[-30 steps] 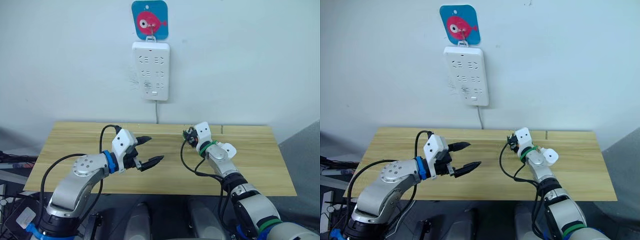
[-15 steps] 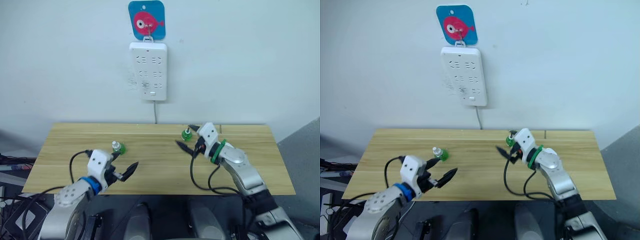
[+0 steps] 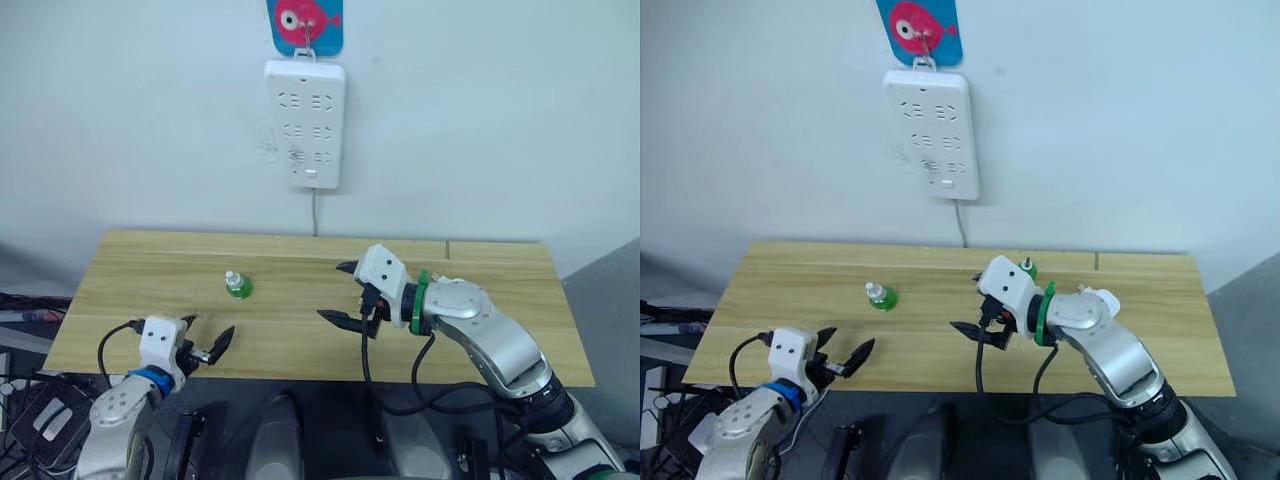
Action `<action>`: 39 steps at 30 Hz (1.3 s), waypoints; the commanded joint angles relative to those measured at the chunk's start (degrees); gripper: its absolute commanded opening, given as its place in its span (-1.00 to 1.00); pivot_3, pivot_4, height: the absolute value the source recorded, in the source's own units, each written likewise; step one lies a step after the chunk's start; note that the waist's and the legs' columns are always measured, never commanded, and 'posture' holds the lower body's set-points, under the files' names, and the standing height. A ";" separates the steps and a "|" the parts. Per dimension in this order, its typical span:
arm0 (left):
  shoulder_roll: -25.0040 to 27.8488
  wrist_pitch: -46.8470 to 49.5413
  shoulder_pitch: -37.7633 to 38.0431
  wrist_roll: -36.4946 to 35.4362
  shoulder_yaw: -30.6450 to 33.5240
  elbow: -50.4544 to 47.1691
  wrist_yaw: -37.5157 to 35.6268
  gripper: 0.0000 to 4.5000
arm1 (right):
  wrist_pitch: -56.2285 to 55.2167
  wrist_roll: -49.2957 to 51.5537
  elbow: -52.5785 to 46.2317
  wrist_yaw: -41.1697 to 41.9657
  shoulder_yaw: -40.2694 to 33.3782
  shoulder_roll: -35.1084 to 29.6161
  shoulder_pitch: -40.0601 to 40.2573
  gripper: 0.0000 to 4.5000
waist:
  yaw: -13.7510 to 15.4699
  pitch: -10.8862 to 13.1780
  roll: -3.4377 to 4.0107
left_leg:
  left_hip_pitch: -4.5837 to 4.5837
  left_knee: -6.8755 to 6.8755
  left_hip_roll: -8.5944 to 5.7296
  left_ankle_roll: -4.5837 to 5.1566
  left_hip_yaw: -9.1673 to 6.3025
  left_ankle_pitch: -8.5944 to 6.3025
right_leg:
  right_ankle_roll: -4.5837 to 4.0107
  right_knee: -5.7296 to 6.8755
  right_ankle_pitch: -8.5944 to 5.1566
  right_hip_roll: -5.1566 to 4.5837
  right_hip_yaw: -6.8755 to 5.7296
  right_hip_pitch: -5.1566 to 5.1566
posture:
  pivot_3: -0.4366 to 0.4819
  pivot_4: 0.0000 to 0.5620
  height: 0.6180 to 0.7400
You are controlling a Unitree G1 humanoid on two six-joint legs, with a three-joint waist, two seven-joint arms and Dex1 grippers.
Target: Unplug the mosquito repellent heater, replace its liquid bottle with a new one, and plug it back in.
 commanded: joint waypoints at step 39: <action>-2.91 -14.69 -14.02 6.31 -4.85 17.17 5.00 -0.02 | 8.61 8.08 -12.86 -2.24 -2.03 -7.02 4.19 1.00 | -0.89 3.28 0.01 | -0.16 -0.09 0.00 -0.05 0.05 -0.02 | 0.25 -0.37 -0.03 -0.06 0.00 -0.05 | -0.42 0.43 0.94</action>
